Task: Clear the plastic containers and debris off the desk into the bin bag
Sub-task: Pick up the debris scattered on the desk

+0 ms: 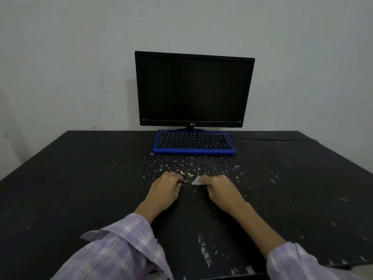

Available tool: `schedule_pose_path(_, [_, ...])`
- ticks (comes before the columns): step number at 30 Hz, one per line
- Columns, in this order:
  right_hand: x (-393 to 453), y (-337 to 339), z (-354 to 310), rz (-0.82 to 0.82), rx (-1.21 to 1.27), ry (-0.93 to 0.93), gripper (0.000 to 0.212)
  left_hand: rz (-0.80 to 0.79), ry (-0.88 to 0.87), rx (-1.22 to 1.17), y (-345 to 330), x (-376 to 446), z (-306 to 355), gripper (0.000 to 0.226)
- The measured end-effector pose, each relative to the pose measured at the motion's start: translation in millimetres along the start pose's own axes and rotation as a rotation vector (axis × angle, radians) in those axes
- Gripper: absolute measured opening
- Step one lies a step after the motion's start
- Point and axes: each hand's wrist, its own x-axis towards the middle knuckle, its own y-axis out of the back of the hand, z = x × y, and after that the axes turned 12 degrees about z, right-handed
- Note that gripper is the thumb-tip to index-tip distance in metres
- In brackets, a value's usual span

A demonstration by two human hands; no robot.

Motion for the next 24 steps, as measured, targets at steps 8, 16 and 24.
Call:
schedule_pose_path(8, [-23.5, 8.3, -1.2, -0.253, -0.093, 0.141, 0.058, 0.042, -0.063, 0.052, -9.3, -10.4, -3.9, 0.031])
schedule_pose_path(16, [-37.1, -6.7, -34.5, -0.275, -0.069, 0.198, 0.078, 0.048, -0.068, 0.054, -12.5, -10.7, -6.6, 0.032])
schedule_pose_path(24, [-36.3, 12.1, -2.2, -0.218, -0.176, -0.048, 0.095, 0.039, -0.051, 0.081, -16.4, -6.2, -0.9, 0.033])
